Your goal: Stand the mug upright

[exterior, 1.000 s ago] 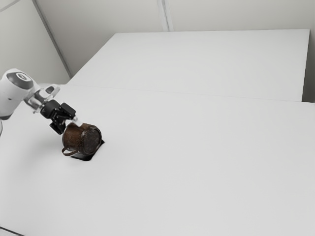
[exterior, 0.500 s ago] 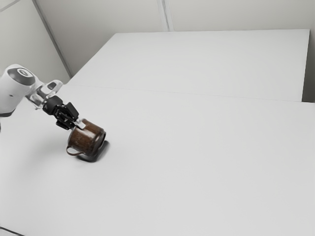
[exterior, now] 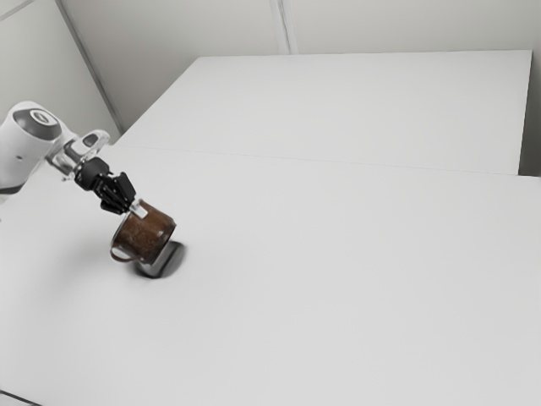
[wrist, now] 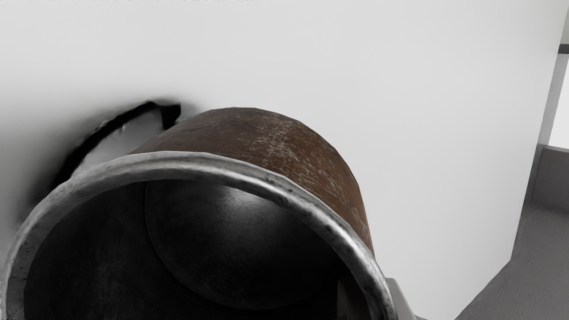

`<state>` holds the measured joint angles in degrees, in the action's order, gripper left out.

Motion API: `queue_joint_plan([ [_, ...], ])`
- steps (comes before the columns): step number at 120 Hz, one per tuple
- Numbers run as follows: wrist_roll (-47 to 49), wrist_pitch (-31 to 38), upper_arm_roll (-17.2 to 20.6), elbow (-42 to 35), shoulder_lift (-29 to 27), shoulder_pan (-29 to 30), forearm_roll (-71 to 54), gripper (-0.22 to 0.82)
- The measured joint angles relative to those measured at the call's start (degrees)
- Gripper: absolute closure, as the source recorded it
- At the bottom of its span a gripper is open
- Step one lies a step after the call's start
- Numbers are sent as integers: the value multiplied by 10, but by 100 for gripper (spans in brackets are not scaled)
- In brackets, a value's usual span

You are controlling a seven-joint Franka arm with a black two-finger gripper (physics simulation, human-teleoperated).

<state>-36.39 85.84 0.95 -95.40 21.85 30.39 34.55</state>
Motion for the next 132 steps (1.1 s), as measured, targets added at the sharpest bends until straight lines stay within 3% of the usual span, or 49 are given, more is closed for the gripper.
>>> queue_joint_plan([
  [16, 1, 15, -3, -26, -37, -23, -12, 78],
  [39, 3, 87, -5, -104, -125, -65, -68, 79],
  [84, 10, 226, -5, -210, -226, -138, -186, 78],
  [132, 88, 329, -5, -271, -259, -240, -338, 78],
])
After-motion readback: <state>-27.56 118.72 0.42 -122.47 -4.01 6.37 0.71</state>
